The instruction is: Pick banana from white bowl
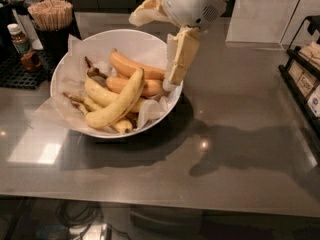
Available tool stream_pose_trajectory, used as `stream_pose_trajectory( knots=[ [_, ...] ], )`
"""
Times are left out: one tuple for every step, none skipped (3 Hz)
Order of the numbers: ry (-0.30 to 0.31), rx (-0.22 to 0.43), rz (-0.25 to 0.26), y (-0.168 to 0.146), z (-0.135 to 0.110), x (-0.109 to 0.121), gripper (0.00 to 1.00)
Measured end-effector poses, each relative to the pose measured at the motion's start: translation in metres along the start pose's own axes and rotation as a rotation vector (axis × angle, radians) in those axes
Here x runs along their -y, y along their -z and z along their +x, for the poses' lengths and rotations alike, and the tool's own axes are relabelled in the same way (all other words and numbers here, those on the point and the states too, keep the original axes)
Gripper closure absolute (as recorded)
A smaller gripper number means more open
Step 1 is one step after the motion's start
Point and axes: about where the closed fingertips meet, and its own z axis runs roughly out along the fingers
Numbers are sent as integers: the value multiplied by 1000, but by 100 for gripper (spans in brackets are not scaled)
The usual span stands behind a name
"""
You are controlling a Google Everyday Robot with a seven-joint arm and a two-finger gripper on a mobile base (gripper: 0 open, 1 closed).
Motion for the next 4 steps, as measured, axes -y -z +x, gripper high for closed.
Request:
stream_pose_trajectory(
  knots=[
    [2,5,-2,-3,-1,2,0],
    [-5,31,-27,-19,5,9,0],
    [-16,50,-43,-29,12,14,3],
    [-36,63,-55,-36,19,14,9]
  ],
)
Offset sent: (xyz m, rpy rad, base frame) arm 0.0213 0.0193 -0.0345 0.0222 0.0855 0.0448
